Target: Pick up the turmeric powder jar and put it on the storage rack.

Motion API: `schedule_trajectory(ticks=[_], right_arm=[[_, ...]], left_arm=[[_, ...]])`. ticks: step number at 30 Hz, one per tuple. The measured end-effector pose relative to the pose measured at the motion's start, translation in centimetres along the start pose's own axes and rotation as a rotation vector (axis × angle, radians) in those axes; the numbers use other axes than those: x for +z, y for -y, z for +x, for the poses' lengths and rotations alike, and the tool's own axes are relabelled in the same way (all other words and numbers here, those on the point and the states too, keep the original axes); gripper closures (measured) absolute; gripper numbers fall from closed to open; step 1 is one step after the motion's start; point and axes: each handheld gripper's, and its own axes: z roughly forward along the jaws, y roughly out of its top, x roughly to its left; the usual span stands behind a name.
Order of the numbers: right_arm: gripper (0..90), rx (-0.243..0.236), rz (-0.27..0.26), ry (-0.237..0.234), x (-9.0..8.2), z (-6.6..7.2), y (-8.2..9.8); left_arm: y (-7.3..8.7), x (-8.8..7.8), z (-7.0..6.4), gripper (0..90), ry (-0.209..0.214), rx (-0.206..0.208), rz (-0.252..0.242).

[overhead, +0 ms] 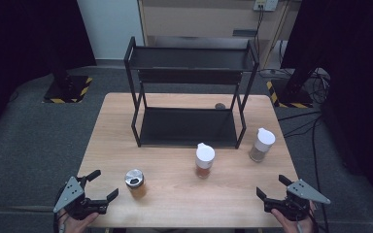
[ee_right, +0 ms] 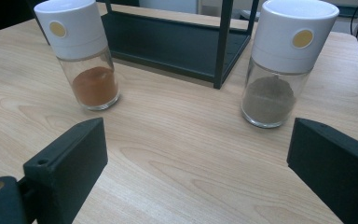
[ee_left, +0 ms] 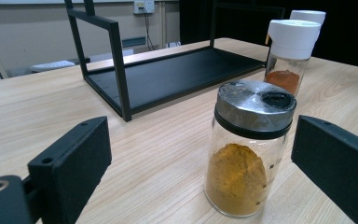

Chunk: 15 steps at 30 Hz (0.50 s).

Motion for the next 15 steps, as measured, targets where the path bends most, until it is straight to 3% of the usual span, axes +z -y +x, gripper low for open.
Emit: schedule_trajectory(ticks=[7,15], right_arm=[[4.9,-0.003,0.001,-0.016,0.14,-0.16,0.04],[4.8,0.005,-0.012,-0.003,-0.02,-0.13,0.15]], left_arm=[[-0.17,0.08,-0.12,3.5,-0.003,0.000,0.008],[-0.12,0.01,0.00,3.0,0.002,-0.005,0.006]])
